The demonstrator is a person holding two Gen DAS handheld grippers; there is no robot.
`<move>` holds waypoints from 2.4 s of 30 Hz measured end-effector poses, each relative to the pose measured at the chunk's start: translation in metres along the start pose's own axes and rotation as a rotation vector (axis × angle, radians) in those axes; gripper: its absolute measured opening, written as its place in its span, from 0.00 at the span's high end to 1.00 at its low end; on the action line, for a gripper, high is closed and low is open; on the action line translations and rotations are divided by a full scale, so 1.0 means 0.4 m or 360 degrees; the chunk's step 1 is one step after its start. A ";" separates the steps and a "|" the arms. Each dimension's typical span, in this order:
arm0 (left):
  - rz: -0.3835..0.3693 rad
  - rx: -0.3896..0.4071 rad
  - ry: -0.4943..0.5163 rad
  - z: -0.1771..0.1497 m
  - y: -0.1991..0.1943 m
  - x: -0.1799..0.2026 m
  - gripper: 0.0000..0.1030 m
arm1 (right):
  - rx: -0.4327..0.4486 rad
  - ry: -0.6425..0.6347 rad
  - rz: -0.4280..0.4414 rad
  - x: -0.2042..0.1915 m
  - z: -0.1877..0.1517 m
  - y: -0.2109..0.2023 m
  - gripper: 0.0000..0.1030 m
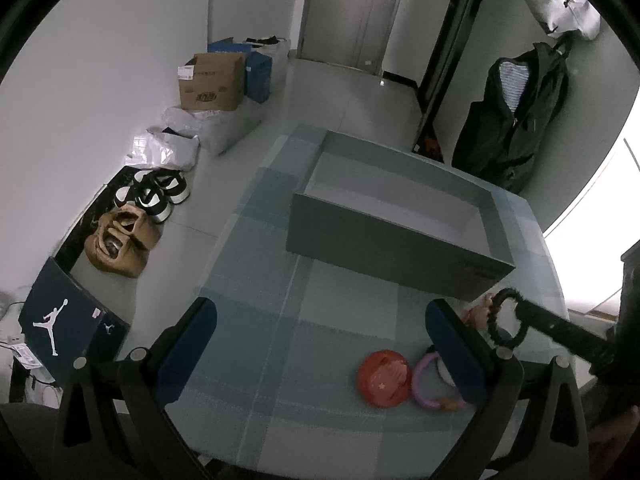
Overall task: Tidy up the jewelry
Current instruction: 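Grasp the black beaded bracelet with the right tool and lift it, then grasp the purple ring with the left tool while the right tool holds the bracelet, then lower the purple ring into the grey box with the left tool while the right tool drops the bracelet in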
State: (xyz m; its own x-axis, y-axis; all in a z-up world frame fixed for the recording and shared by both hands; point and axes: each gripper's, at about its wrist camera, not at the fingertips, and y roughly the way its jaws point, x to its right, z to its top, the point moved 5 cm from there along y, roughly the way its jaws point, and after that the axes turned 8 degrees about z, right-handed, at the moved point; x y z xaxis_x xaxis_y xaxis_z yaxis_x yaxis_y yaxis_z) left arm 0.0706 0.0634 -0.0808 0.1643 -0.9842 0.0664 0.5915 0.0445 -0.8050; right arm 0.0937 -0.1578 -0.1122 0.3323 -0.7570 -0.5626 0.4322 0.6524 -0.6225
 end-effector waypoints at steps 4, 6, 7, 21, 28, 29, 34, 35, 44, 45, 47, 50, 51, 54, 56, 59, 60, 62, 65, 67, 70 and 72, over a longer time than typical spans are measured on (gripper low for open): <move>-0.0046 -0.0046 0.0053 -0.014 0.000 0.015 0.02 | 0.0059 -0.0003 0.0042 -0.011 0.007 -0.026 0.92; -0.0111 -0.0076 0.0097 -0.029 -0.005 0.031 0.02 | 0.0087 -0.0003 0.0057 -0.015 0.009 -0.039 0.92; -0.0152 -0.0092 0.0136 -0.040 -0.009 0.044 0.02 | 0.0099 -0.0002 0.0059 -0.016 0.009 -0.046 0.92; -0.0180 -0.0119 0.0577 -0.090 -0.013 0.128 0.02 | 0.0169 0.0025 0.0069 0.008 0.008 -0.106 0.91; -0.0134 0.0040 0.0800 -0.091 -0.025 0.197 0.02 | 0.0187 0.0031 0.0097 0.010 0.010 -0.123 0.91; -0.0119 0.0074 0.0880 -0.095 -0.026 0.211 0.02 | 0.0187 0.0024 0.0101 0.007 0.011 -0.123 0.91; -0.0130 0.0008 0.1082 -0.110 0.011 0.219 0.02 | 0.0193 0.0025 0.0097 0.012 0.012 -0.128 0.91; -0.0158 -0.0034 0.1071 -0.107 0.018 0.210 0.05 | 0.0196 0.0036 0.0100 0.015 0.013 -0.130 0.91; -0.0293 -0.0228 0.1087 -0.087 0.063 0.184 0.37 | 0.0233 0.0055 0.0117 0.020 0.026 -0.149 0.91; -0.0296 -0.0234 0.1100 -0.084 0.071 0.189 0.37 | 0.0233 0.0054 0.0115 0.020 0.026 -0.149 0.91; -0.0306 -0.0240 0.1088 -0.082 0.072 0.185 0.37 | 0.0234 0.0058 0.0116 0.021 0.026 -0.150 0.91; -0.0337 -0.0265 0.1053 -0.078 0.072 0.178 0.43 | 0.0232 0.0069 0.0115 0.024 0.026 -0.149 0.91; -0.0352 -0.0273 0.1048 -0.075 0.073 0.184 0.50 | 0.0233 0.0072 0.0116 0.024 0.026 -0.150 0.91; -0.0341 -0.0256 0.1069 -0.077 0.067 0.188 0.52 | 0.0239 0.0070 0.0112 0.023 0.027 -0.153 0.91; -0.0338 -0.0261 0.1057 -0.077 0.066 0.189 0.54 | 0.0244 0.0071 0.0111 0.022 0.026 -0.154 0.91; -0.0341 -0.0252 0.1004 -0.079 0.049 0.186 0.55 | 0.0249 0.0075 0.0107 0.024 0.024 -0.157 0.91; -0.0351 -0.0238 0.0983 -0.079 0.040 0.180 0.55 | 0.0252 0.0077 0.0111 0.025 0.024 -0.158 0.91; -0.0390 -0.0216 0.0938 -0.069 0.023 0.174 0.55 | 0.0259 0.0077 0.0115 0.023 0.024 -0.162 0.91; -0.0464 -0.0169 0.0858 -0.051 -0.013 0.166 0.55 | 0.0270 0.0071 0.0127 0.019 0.025 -0.164 0.91; -0.0493 -0.0126 0.0815 -0.037 -0.035 0.168 0.55 | 0.0275 0.0067 0.0141 0.013 0.027 -0.163 0.91; -0.0532 -0.0066 0.0756 -0.014 -0.066 0.174 0.55 | 0.0279 0.0062 0.0161 0.004 0.032 -0.161 0.91; -0.0558 -0.0036 0.0706 0.007 -0.084 0.172 0.55 | 0.0283 0.0056 0.0173 -0.007 0.041 -0.161 0.91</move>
State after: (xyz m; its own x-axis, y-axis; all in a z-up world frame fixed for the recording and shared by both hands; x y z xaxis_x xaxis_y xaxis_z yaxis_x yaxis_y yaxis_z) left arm 0.0642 -0.0053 -0.0474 -0.3895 -0.9174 0.0819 0.5330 -0.2970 -0.7923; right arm 0.0788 -0.1982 -0.0616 0.3572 -0.6787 -0.6416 0.5377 0.7111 -0.4529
